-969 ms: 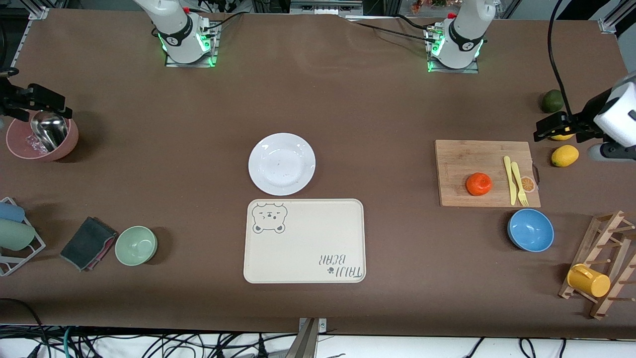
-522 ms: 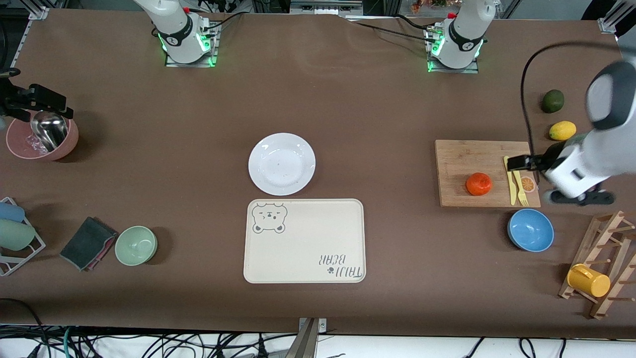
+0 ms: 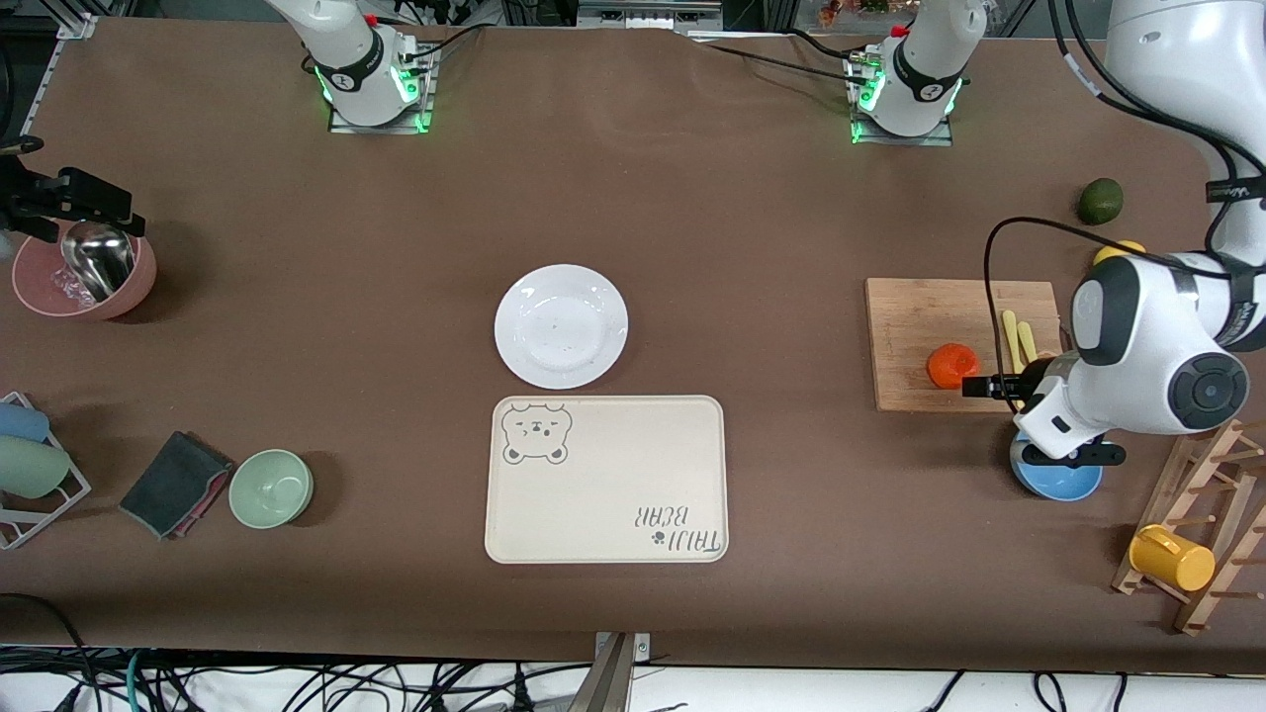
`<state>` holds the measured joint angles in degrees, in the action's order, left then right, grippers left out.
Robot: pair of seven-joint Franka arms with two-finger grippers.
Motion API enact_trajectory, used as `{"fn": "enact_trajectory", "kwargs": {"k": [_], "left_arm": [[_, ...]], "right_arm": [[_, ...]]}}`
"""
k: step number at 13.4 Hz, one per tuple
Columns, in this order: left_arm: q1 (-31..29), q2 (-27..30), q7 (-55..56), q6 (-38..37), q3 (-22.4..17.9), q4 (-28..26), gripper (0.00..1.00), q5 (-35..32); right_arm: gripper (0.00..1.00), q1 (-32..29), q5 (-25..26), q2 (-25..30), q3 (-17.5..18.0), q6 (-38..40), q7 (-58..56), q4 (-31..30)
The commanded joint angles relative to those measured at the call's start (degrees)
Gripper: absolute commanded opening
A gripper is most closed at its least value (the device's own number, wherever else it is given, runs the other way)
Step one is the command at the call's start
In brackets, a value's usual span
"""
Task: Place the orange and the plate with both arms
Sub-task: 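Lower the left gripper onto the orange on the cutting board and grasp it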
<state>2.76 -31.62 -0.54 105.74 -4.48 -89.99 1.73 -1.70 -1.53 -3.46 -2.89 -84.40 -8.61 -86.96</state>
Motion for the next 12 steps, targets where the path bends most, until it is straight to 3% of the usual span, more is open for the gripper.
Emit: {"fn": "enact_trajectory", "kwargs": {"k": [1, 5, 12], "left_arm": [[0.0, 1.4, -1.0, 5.8, 0.0, -6.3, 1.00, 0.3], [0.0, 1.3, -1.0, 10.3, 0.3, -12.4, 1.00, 1.4], [0.0, -1.7, -1.0, 10.4, 0.3, -13.5, 1.00, 3.3]], "right_arm": [[1.00, -0.1, 0.9, -0.2, -0.1, 1.2, 0.0, 1.4], [1.00, 0.0, 0.8, -0.3, 0.0, 1.2, 0.2, 1.4], [1.00, -0.1, 0.8, -0.3, 0.0, 1.2, 0.0, 1.4]]}}
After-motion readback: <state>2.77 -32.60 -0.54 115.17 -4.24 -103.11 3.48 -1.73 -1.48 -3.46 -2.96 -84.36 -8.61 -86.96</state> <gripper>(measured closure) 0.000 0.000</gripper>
